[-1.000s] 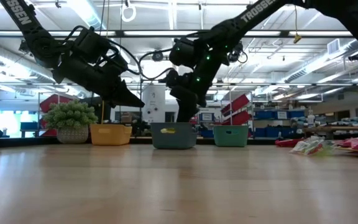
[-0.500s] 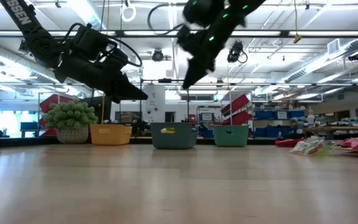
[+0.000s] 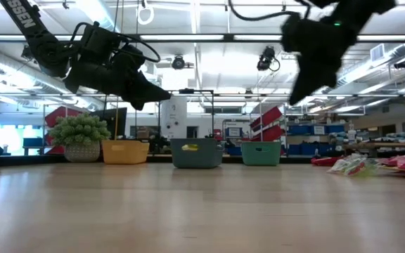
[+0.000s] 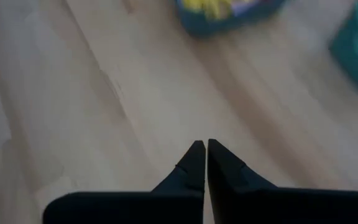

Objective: Sort candy
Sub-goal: Put the yellow candy pack into the blue bin

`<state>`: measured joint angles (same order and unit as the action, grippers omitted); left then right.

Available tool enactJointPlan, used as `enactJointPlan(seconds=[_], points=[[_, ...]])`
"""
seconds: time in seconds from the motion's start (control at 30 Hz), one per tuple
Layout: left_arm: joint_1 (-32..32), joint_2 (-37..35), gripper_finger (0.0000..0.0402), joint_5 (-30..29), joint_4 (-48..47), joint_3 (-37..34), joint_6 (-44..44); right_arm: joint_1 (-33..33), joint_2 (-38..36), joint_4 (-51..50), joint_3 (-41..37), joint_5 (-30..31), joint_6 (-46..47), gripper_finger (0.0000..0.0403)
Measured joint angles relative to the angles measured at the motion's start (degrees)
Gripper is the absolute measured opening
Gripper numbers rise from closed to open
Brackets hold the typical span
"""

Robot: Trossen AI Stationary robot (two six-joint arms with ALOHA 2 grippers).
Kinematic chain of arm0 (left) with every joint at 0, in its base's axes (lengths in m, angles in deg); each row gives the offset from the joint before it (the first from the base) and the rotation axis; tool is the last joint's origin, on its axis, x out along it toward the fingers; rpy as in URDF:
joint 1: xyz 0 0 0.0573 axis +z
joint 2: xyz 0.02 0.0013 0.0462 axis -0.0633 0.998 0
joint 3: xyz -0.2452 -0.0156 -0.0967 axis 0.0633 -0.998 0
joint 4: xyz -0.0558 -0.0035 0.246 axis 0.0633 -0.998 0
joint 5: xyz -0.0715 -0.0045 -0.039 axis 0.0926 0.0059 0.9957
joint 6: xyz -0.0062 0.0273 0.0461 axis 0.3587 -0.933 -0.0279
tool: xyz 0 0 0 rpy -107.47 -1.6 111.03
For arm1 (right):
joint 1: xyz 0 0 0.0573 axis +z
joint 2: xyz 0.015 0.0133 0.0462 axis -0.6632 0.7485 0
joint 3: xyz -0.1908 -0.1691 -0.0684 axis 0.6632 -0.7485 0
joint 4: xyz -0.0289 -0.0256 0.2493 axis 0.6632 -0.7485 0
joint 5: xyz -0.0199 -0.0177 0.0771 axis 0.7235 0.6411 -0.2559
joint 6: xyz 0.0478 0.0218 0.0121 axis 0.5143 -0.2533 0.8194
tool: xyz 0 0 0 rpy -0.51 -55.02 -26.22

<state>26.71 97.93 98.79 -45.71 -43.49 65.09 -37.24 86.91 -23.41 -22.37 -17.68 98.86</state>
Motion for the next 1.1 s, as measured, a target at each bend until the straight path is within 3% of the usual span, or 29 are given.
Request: enactJointPlan(seconds=[0.27,0.47,0.7,0.93,1.1], points=[[-0.13,0.00,0.0001,-0.02,-1.11,-0.02,0.34,3.71,0.02,-18.52,-2.30,-0.15,12.31,0.0095],[-0.13,0.00,0.0001,-0.02,-2.80,-0.04,0.38,5.59,3.12,-21.61,-2.36,-5.77,13.64,0.0153],[-0.13,0.00,0.0001,-0.04,-3.41,-0.04,-0.01,7.77,8.30,-26.14,-2.36,-9.06,18.50,0.0157],[-0.13,0.00,0.0001,-0.07,-4.38,-0.04,-0.34,9.32,13.37,-25.96,-4.11,-11.58,15.47,0.0171],[-0.13,0.00,0.0001,-0.09,-4.31,-0.04,-0.38,8.20,15.25,-25.86,-6.53,-12.70,14.80,0.0120]])
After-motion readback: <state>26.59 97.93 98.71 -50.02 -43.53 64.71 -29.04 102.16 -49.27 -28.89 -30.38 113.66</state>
